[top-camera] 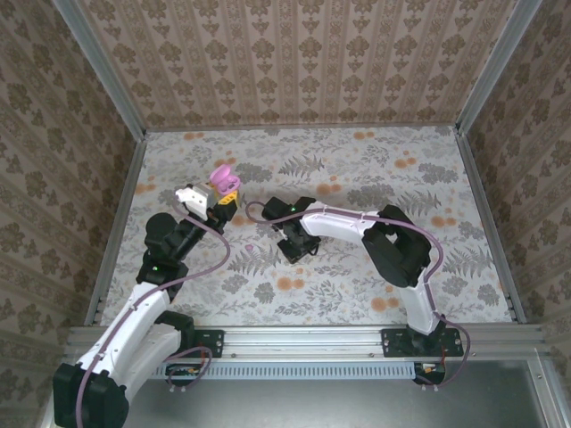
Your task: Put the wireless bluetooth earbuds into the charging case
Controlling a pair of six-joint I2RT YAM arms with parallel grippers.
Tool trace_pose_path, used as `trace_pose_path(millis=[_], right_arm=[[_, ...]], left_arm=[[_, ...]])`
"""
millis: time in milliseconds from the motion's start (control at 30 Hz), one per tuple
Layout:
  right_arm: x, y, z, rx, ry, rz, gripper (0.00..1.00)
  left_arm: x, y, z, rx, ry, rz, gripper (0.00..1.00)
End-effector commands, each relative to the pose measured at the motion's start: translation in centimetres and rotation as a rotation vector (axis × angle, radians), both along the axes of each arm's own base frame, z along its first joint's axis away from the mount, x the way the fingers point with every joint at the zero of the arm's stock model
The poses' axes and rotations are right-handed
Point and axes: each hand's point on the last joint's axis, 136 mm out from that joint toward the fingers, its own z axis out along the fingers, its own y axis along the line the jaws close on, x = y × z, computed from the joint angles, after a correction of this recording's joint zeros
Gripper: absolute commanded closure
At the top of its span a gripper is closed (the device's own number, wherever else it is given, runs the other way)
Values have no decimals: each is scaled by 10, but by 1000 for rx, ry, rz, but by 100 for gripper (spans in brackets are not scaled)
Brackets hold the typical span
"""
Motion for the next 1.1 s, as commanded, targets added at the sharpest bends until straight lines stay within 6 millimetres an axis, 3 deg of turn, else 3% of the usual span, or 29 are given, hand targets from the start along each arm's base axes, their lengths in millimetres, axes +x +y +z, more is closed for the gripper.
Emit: trace_pose_path(millis=[0,333,733,933,1067], right_arm=[[-1,-6,-11,-55,12,-18,63],[-2,-10,-18,-55,25,-54,65],[7,-7,-3,42,6,-102,73],[15,-8,32,182,-22,-156,75],[24,-9,82,419,-51,-250,75]], left_arm=[[-4,0,22,-19,-64,-1,59],[-4,0,22,-22,-61,-4,59],[-1,-6,21,-23,-45,-31,59],[2,-12,19,-19,-29,-51,59],[5,-22,14,-10,-10,-86,59]])
